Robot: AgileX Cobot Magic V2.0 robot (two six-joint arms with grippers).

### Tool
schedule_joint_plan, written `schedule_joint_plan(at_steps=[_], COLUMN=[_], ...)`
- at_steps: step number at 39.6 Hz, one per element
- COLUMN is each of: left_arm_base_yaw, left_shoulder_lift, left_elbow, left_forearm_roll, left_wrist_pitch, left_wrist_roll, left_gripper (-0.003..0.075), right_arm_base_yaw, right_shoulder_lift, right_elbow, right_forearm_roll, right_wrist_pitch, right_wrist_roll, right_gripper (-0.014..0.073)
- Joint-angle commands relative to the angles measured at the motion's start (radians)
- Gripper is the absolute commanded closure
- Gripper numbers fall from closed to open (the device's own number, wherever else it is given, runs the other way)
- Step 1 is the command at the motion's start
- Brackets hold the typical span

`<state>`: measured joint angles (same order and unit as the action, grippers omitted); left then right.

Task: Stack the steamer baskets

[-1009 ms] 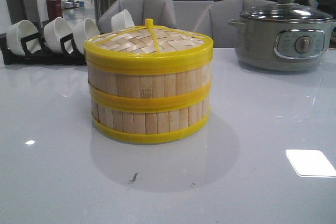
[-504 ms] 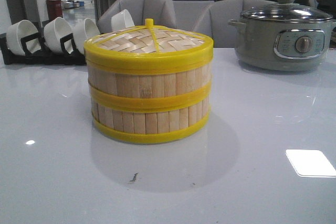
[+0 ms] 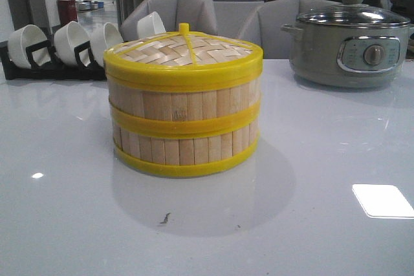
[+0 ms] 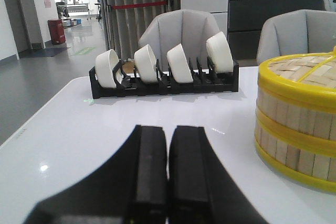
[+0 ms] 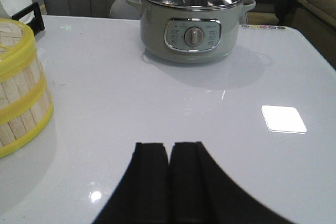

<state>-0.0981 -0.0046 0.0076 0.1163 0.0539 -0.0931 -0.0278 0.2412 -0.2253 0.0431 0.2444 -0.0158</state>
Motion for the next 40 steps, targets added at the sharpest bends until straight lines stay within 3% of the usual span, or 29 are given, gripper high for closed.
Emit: schedule_joint_plan(at_steps=[1, 16, 40], left_arm_base_yaw=[-0.002, -0.002, -0.002], left_shoulder_lift=[-0.012, -0.012, -0.012], left_elbow=[-0.001, -0.001, -0.001], left_forearm_roll=[-0.005, -0.005, -0.005], left_wrist_pitch=[-0.088, -0.088, -0.088], left_wrist_roll=[-0.001, -0.001, -0.001], left_gripper=[0.0634, 0.0634, 0.0634], right_arm_base_yaw=[-0.005, -0.005, -0.005], right_shoulder_lift=[-0.014, -0.2, -0.273], right_elbow=[-0.011, 0.239, 0.24], right_forearm_roll=[-0.014, -0.013, -0.013], right_wrist_pitch=[-0.07, -0.28, -0.211], right_wrist_roll=[-0.004, -0.004, -0.004], right_gripper=[0.0546, 0.0559, 0.0559])
